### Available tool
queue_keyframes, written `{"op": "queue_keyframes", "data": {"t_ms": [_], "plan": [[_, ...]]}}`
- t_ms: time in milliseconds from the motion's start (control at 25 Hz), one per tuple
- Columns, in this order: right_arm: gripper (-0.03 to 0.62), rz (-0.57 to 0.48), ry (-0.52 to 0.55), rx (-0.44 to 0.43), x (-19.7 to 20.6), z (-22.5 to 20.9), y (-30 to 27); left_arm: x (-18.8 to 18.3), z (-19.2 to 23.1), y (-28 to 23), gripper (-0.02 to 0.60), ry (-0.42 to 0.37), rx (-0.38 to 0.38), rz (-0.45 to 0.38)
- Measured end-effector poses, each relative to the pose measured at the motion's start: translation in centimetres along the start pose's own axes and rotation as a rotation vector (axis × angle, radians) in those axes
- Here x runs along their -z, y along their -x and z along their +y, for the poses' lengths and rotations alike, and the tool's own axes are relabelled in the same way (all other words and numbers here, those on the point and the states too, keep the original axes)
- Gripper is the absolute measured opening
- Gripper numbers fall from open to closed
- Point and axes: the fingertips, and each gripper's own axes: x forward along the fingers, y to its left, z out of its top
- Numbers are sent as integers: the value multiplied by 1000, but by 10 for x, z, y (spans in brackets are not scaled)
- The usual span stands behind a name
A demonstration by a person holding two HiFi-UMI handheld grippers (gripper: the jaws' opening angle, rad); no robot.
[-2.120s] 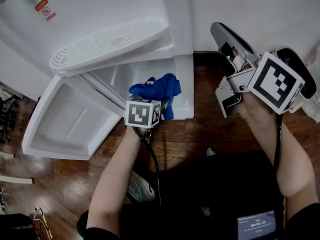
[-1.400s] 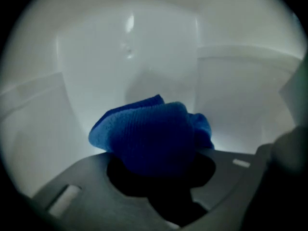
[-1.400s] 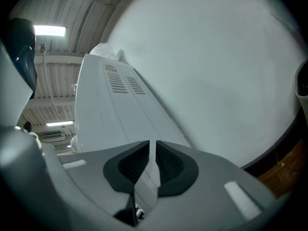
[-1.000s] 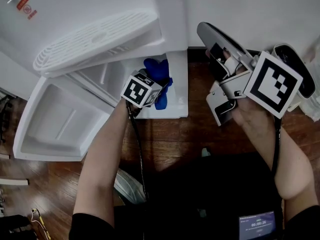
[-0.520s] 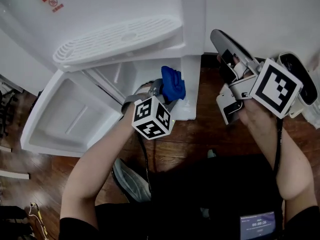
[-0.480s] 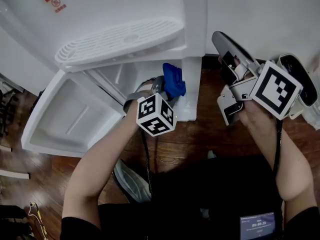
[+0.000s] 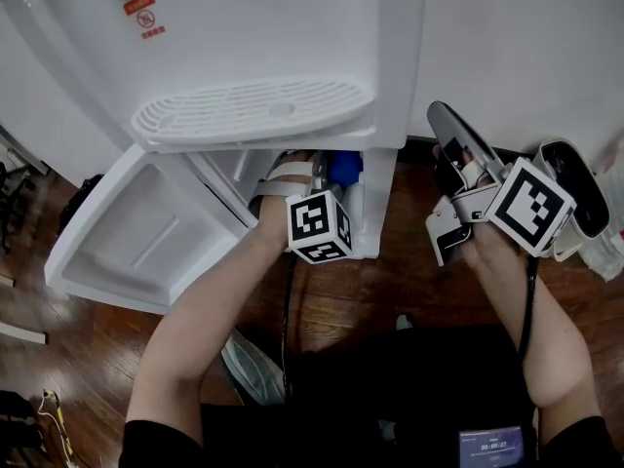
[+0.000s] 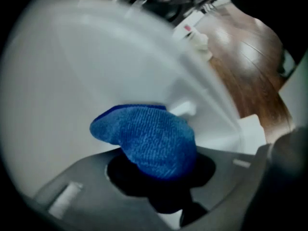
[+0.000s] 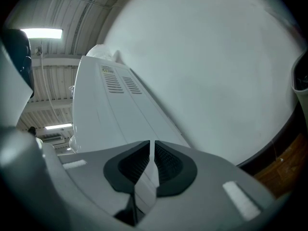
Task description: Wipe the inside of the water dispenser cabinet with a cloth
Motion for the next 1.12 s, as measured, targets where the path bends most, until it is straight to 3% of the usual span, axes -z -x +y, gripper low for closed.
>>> {"op": "queue_keyframes", "data": {"t_ms": [80,200,280,360,480,560,640,760,960,1120], "plan": [[28,-2,18,-2,-3,1,-1,-10,-11,28,147,-145,0,-39],[28,-8,25,10,-8,0,0,-20,-23,63,147,-291,2,-64],[28,-13,24,10,-9,2,1,-20,-19,67,147,-355,-26,-36],[28,-15,19,8,-8,3,1,-15,-1,57,147,-357,-81,9],[28,-12,7,-3,-5,4,-1,-17,35,34,146,-211,-169,18],[28,-8,1,-6,-4,4,-2,-16,51,18,146,-117,-195,30],[28,-4,-6,-7,-2,4,-2,-11,62,5,144,24,-209,23],[28,0,-9,-13,-2,4,-1,-9,62,6,142,289,-194,-77],[28,4,5,-20,-3,6,-3,-23,41,54,137,453,-141,-261],[28,14,19,-5,-1,5,-3,-28,60,68,136,746,-157,-306]]}}
